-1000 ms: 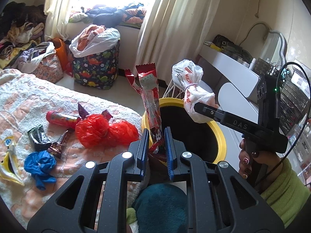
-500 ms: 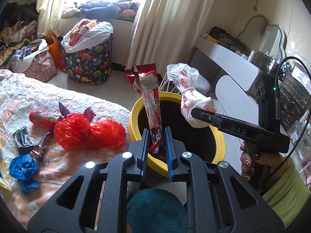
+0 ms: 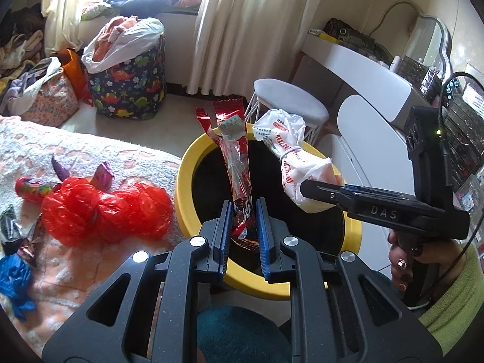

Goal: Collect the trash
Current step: 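Open both tools to drop the wrapper and bag into the bin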

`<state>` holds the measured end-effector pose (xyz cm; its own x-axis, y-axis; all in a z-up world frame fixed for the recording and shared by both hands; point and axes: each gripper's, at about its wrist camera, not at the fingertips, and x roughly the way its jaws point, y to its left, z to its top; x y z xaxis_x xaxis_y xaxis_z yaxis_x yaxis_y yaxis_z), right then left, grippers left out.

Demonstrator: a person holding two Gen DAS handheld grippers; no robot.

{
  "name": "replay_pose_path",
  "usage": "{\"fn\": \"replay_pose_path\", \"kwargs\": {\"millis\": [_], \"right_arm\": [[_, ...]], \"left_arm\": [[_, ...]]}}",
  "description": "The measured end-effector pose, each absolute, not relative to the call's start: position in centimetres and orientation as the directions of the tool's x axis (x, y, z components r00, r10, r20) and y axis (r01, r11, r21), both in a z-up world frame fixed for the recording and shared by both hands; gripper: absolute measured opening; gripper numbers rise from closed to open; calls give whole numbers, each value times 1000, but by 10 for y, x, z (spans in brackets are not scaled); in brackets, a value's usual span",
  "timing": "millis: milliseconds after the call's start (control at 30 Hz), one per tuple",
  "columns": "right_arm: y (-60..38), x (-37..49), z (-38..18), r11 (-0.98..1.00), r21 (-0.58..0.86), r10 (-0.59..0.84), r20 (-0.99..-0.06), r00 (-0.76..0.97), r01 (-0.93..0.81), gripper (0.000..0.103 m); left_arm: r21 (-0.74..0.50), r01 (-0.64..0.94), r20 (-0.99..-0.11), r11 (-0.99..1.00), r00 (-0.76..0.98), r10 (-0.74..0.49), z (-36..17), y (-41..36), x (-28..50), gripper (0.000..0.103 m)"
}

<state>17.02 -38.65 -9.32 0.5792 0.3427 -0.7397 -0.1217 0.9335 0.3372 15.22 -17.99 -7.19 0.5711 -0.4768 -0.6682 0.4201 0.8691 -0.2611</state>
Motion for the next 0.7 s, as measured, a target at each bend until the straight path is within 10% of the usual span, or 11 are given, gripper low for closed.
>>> {"fn": "replay_pose_path", "kwargs": {"millis": [300,700], "right_arm": [[-402,172,-101,940,335,309,-753,581,-67,48],[-414,170,-88,932,361,281,-687,670,-20,68]], "left_arm": [[-257,415,-696,873,547,-465,-89,-195,163,12],[-302,363,-659,881,588,-468,-86,-178,157,89]]}}
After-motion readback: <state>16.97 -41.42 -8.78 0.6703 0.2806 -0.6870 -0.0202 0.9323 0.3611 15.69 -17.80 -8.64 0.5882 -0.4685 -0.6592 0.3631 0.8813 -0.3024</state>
